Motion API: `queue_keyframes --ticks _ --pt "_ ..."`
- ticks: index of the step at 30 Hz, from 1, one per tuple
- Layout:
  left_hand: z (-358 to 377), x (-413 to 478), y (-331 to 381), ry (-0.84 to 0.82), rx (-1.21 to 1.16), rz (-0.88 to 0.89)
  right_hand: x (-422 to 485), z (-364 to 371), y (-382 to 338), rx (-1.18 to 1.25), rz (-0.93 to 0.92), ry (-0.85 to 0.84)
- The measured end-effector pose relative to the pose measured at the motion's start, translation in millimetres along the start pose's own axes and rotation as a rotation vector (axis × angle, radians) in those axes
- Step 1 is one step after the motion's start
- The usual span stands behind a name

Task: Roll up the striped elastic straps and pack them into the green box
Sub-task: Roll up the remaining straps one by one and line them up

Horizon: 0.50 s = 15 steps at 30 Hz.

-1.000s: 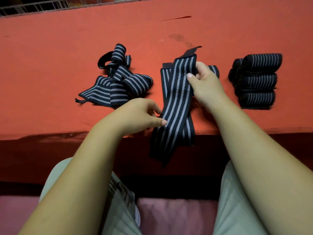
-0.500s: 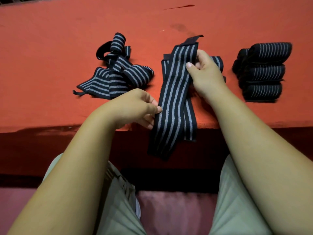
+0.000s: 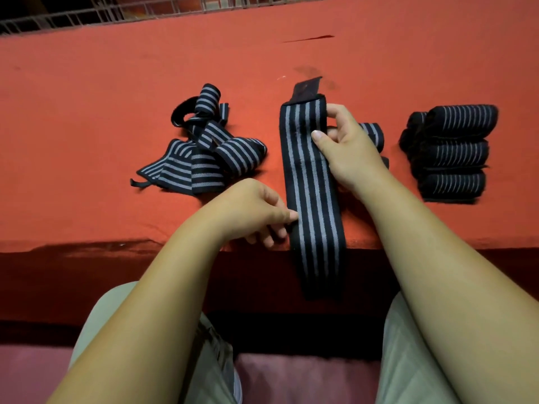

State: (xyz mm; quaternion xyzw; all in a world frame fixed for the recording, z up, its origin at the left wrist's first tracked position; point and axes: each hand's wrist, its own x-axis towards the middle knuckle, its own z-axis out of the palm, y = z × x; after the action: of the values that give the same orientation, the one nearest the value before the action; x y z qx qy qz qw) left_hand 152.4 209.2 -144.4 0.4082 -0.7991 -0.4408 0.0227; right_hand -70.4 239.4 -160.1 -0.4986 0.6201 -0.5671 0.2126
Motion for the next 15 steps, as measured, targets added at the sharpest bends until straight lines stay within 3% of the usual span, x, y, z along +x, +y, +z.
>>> queue_keyframes --ticks 4,7,10,15 --pt "-21 14 14 0.134 0.075 0.045 2 -3 -2 0.003 0.002 -0.031" --pt "-39 39 25 0.318 -0.164 0.11 4 -5 0 0.014 0.016 -0.068" --pt "-48 72 39 0.366 -0.47 0.175 7 -4 1 -0.006 0.034 -0.094" --pt "-58 120 49 0.422 -0.465 0.238 15 3 10 -0.124 0.108 -0.041"
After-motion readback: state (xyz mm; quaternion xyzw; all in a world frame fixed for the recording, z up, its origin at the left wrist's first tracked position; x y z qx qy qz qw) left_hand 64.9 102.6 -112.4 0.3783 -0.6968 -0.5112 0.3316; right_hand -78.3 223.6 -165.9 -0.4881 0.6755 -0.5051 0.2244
